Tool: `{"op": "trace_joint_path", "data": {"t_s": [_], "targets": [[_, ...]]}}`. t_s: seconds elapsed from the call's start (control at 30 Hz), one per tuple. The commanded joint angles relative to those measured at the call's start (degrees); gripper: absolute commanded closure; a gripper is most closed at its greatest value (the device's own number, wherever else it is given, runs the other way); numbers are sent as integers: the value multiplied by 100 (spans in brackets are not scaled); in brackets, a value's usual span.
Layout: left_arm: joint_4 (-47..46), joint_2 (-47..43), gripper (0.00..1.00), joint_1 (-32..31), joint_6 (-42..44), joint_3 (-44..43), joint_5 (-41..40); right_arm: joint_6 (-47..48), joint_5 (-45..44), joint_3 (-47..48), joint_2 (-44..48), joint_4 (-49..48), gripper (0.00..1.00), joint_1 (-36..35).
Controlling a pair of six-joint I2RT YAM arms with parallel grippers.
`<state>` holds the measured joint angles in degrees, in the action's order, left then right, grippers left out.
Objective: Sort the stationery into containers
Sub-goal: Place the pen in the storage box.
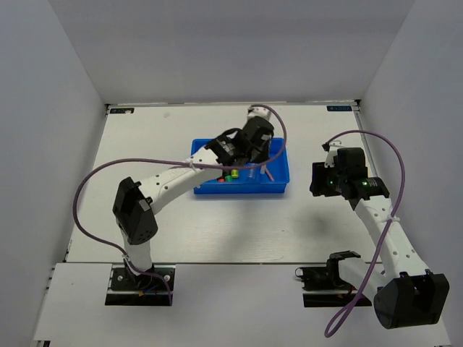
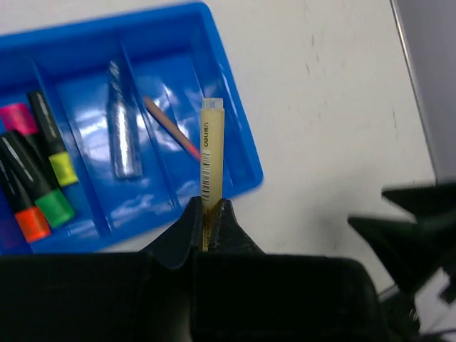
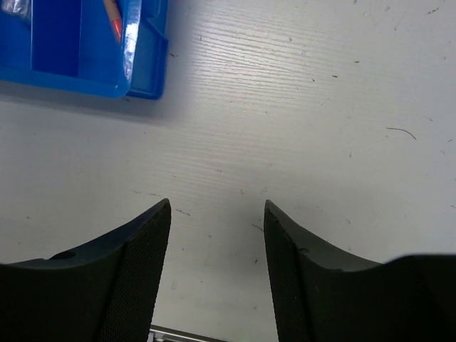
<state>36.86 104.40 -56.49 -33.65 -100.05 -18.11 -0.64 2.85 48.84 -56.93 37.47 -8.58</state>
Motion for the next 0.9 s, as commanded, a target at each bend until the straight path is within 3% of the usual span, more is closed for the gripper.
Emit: {"op": "trace_joint_path", "data": {"t_s": [0.0, 0.27, 0.6, 0.63, 0.67, 0.77, 0.87], "targets": [[-546, 203, 100, 524, -291, 12, 614, 29, 5, -50, 112, -170, 42, 23], [-1155, 1521, 100, 911, -616, -1049, 1494, 21, 13, -111, 94, -188, 37, 40], [-1286, 1838, 95, 1008, -757, -666, 1556, 29, -13, -112, 85, -205, 30, 49], [-1295, 1847, 91, 1017, -775, -648, 1565, 21, -13, -111, 77, -214, 28, 49], [-1304, 1873, 73, 1026, -766, -639, 1565, 29, 5, -111, 68, -205, 26, 58], [-1252, 2005, 38, 1052, -783, -761, 1617, 21, 40, -129, 59, -179, 18, 67], [-1085, 2154, 31, 1087, -792, -1025, 1653, 29, 49, -129, 41, -188, 18, 67]]}}
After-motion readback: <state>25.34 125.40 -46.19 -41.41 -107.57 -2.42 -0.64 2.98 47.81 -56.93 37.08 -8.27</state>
